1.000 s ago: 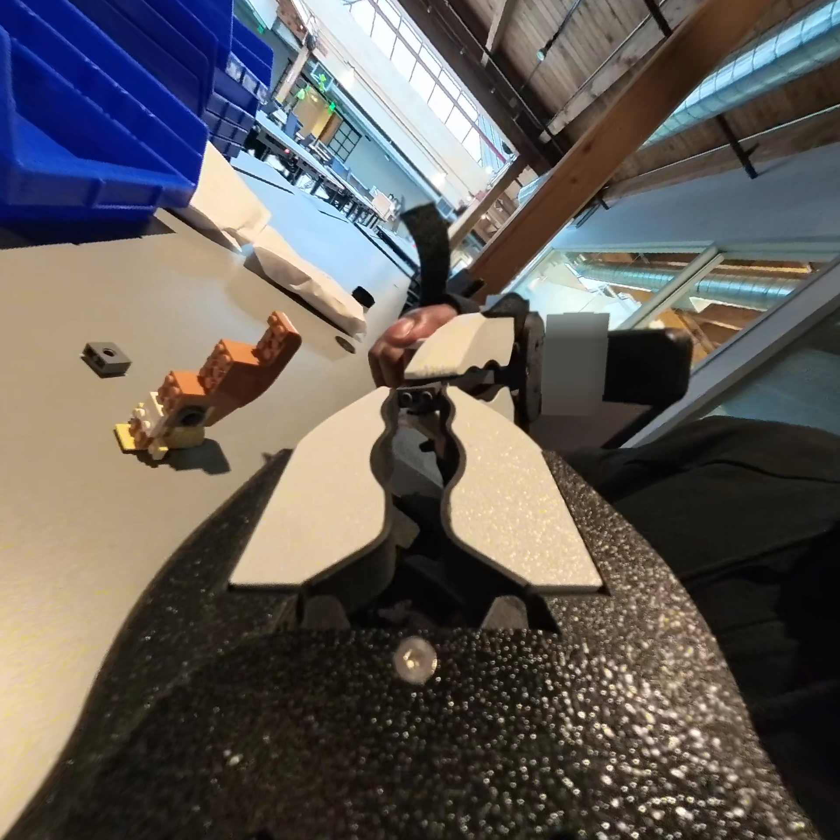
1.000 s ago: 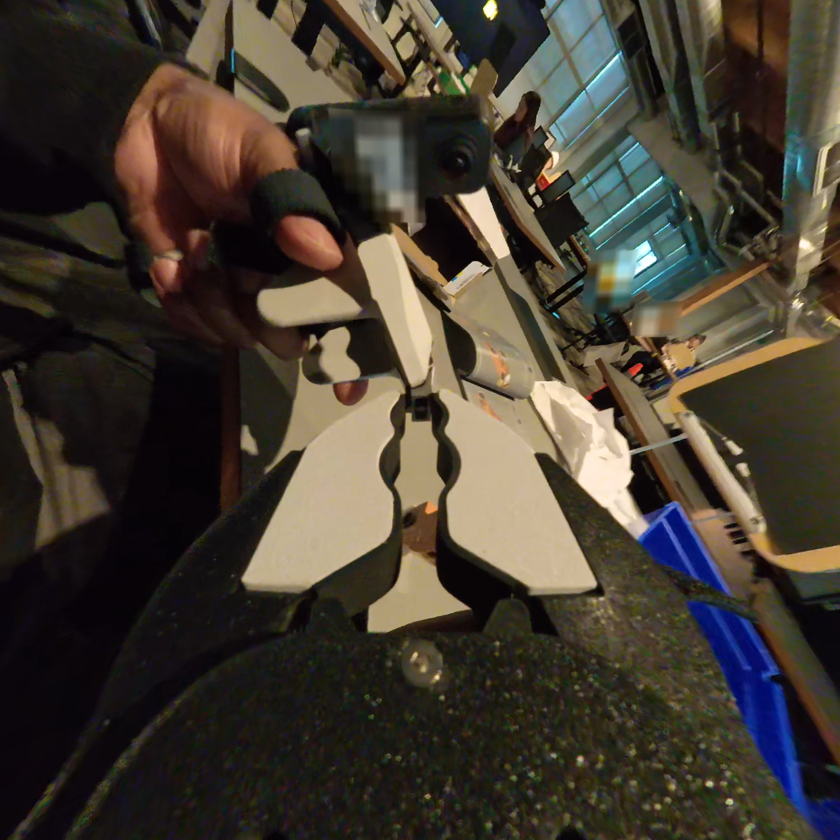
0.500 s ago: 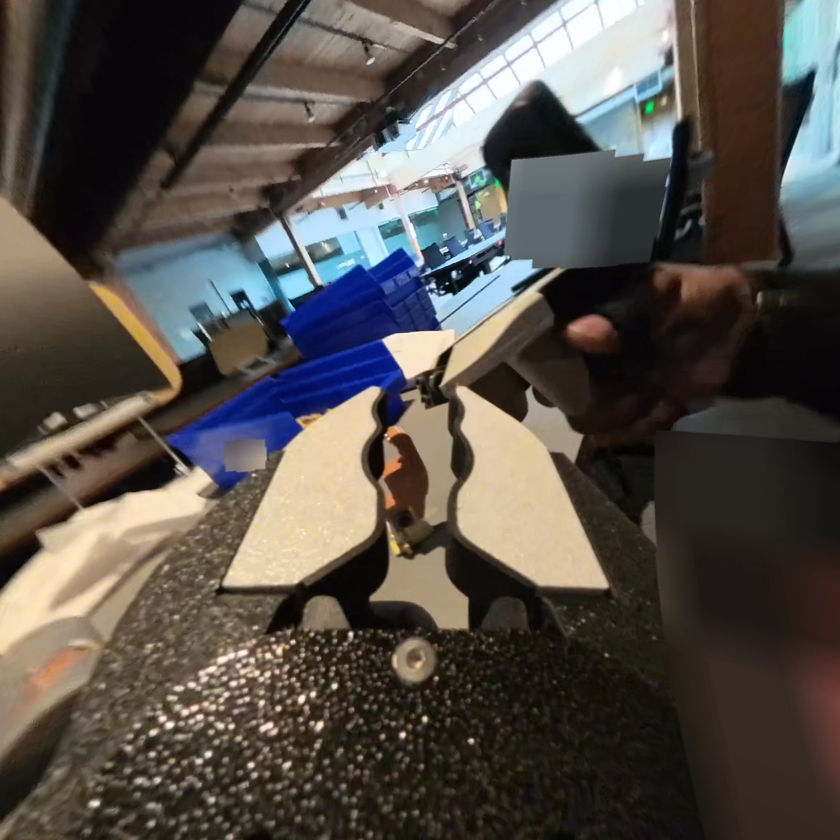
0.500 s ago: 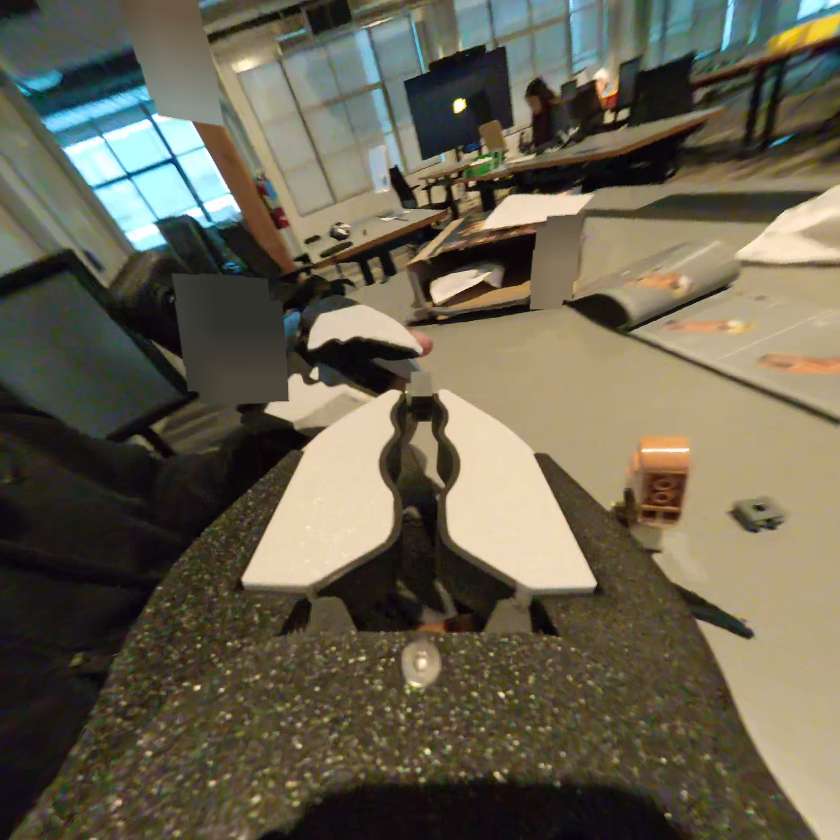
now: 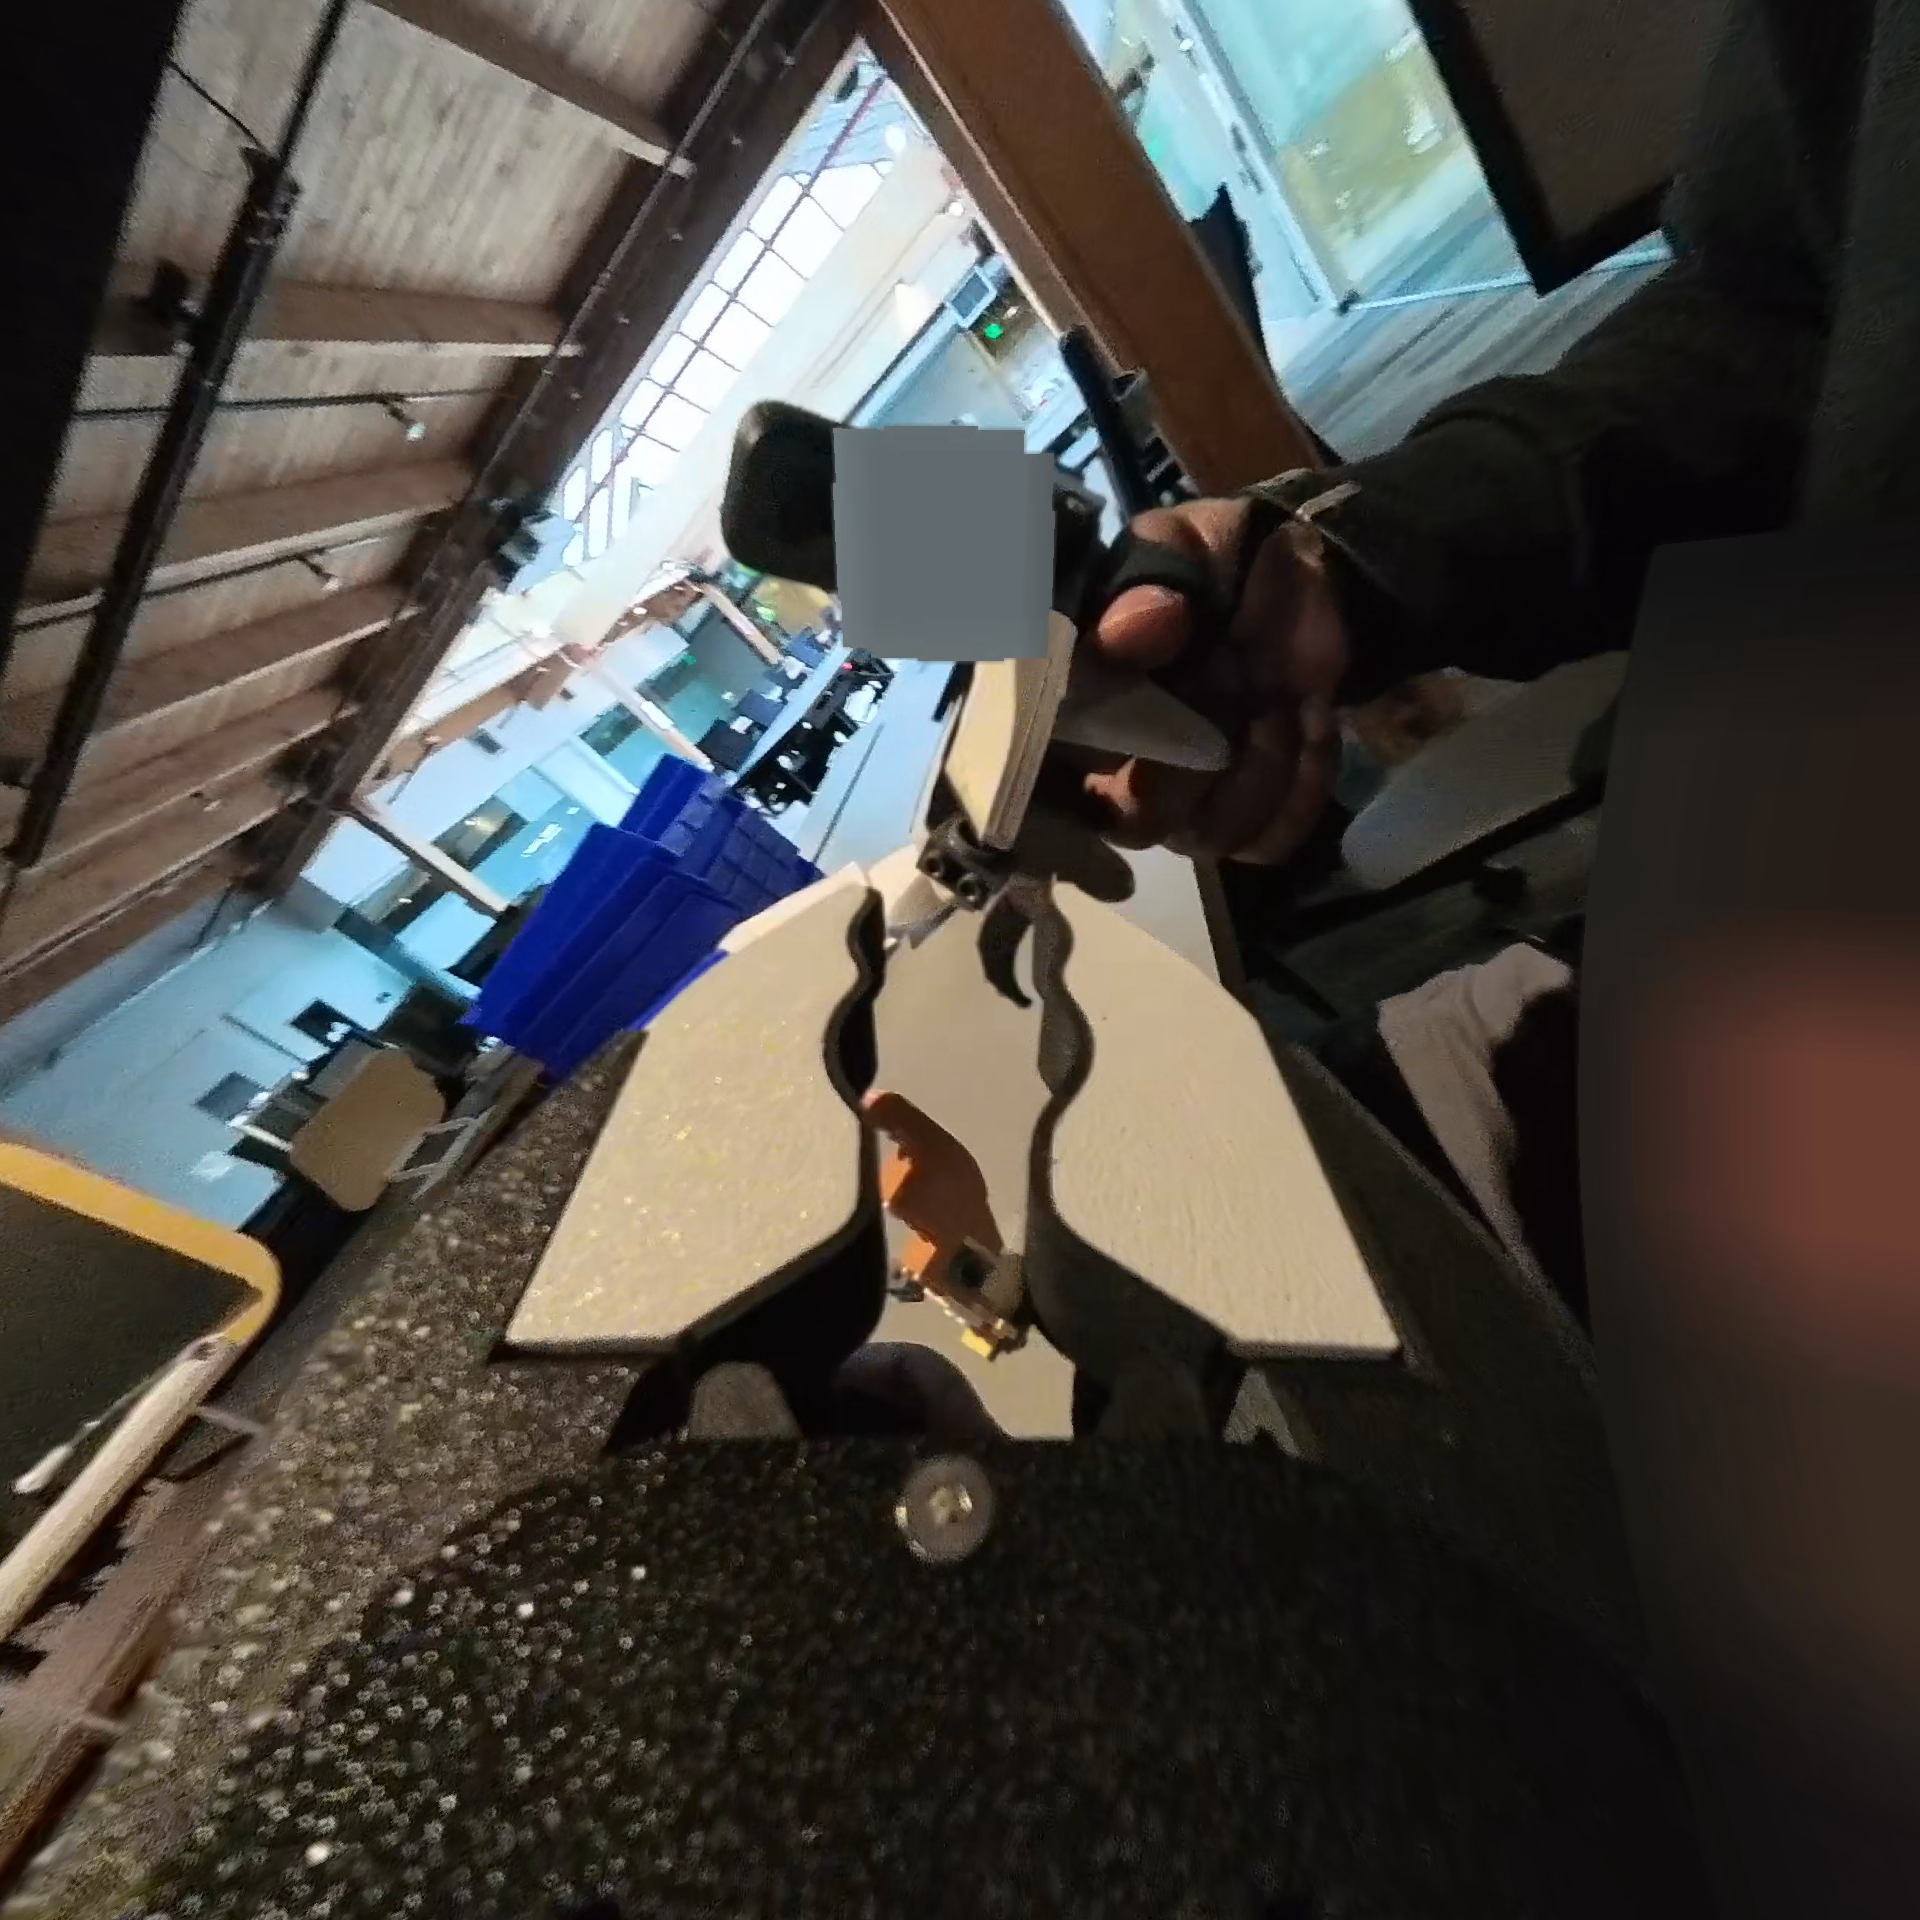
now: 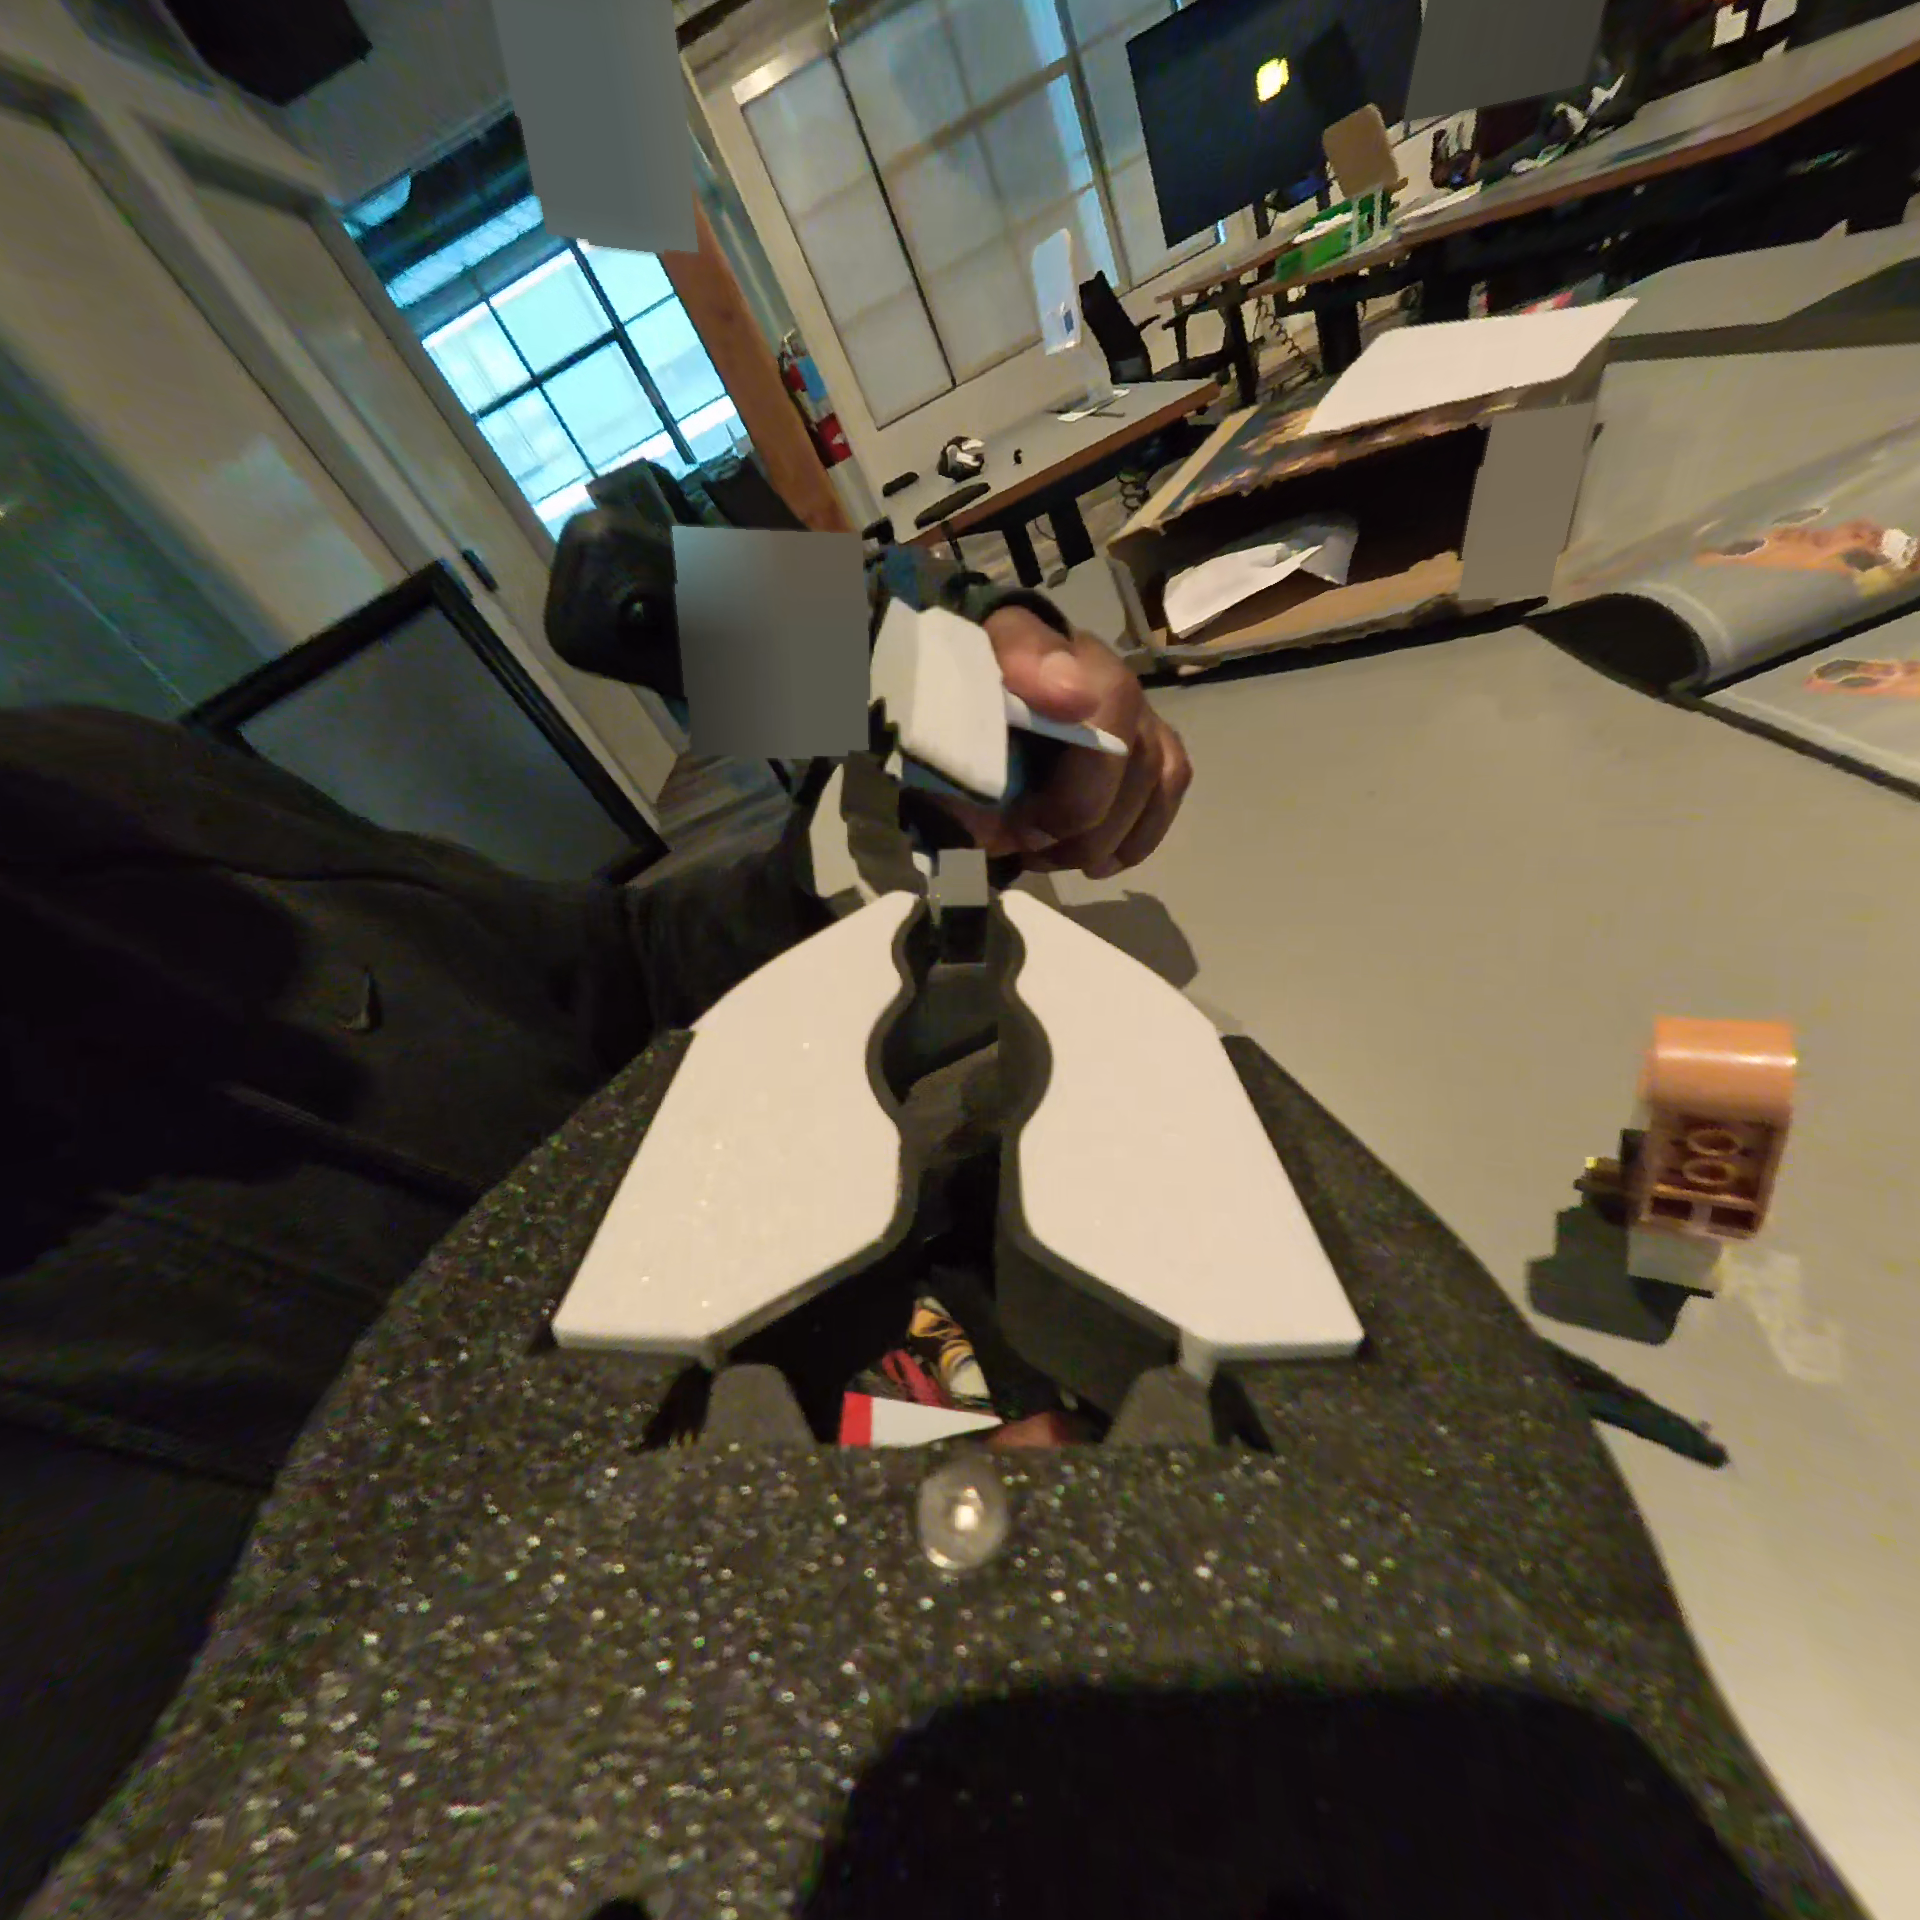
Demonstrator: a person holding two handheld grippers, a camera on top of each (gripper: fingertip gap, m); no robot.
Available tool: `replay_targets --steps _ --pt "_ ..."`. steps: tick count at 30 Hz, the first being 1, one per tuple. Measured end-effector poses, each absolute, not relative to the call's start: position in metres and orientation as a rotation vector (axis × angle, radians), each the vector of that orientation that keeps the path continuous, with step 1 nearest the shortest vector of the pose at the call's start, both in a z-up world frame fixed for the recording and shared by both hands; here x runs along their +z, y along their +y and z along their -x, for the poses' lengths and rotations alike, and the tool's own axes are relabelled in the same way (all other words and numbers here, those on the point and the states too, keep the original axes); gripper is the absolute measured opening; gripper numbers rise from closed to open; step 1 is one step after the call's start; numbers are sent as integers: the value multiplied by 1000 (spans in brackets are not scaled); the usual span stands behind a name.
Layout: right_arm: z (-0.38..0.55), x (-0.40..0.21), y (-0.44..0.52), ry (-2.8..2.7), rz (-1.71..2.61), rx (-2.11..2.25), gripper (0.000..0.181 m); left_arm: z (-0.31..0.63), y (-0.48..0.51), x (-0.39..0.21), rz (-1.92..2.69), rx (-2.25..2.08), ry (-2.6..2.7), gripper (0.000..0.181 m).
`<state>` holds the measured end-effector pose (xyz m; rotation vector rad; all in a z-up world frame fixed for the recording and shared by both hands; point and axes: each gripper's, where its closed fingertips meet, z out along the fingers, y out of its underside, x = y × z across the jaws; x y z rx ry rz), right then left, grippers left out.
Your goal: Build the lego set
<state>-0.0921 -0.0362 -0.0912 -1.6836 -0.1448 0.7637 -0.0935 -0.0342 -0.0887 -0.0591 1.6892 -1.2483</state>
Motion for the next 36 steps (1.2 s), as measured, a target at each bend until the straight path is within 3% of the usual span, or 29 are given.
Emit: replay_targets --steps 15,36 --pt "90 -101 -32 -295 1738 529 10 90 -34 -89 430 -1737 1941 15" --pt "86 -105 -28 -354 1784 297 9 84 -35 -102 511 -1897 2012 10"
